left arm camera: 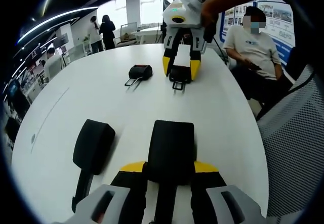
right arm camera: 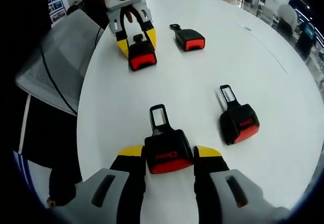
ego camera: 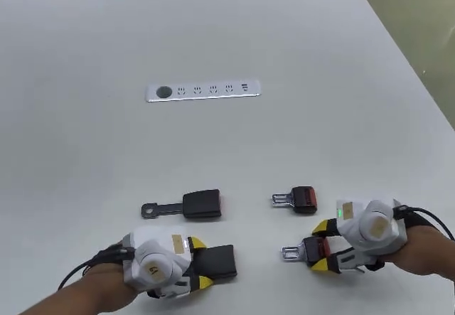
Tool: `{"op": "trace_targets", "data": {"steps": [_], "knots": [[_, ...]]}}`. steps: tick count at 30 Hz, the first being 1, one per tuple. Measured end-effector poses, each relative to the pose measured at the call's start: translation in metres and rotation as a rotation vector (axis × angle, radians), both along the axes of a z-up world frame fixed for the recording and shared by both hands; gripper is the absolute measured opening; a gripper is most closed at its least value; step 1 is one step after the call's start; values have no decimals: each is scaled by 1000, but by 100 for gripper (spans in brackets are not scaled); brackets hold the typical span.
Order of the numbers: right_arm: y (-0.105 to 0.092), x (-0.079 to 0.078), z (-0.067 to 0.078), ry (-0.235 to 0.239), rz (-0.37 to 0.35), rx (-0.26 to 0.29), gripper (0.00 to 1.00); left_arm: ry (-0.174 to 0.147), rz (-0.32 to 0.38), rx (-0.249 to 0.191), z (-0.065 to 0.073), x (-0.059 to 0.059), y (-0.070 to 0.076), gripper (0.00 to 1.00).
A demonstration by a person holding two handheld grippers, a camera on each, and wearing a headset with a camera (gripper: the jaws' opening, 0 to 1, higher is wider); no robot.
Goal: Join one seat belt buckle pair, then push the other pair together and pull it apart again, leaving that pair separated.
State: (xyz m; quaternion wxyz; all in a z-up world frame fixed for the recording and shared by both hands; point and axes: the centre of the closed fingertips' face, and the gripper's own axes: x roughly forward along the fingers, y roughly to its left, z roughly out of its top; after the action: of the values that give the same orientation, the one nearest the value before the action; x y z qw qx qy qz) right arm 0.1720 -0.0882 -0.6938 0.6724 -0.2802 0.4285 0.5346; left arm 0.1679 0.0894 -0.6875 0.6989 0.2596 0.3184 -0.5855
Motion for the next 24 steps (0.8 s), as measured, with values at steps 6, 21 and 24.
{"op": "trace_targets", "data": {"steps": [6, 21, 24], "knots": [[-4, 2, -2, 3, -10, -11, 35, 3, 2, 14, -1, 0, 0, 34], [4, 2, -4, 5, 3, -39, 35, 11, -12, 48, -3, -1, -3, 34], [11, 1, -3, 6, 1, -37, 35, 12, -10, 51, -2, -2, -4, 34]]}}
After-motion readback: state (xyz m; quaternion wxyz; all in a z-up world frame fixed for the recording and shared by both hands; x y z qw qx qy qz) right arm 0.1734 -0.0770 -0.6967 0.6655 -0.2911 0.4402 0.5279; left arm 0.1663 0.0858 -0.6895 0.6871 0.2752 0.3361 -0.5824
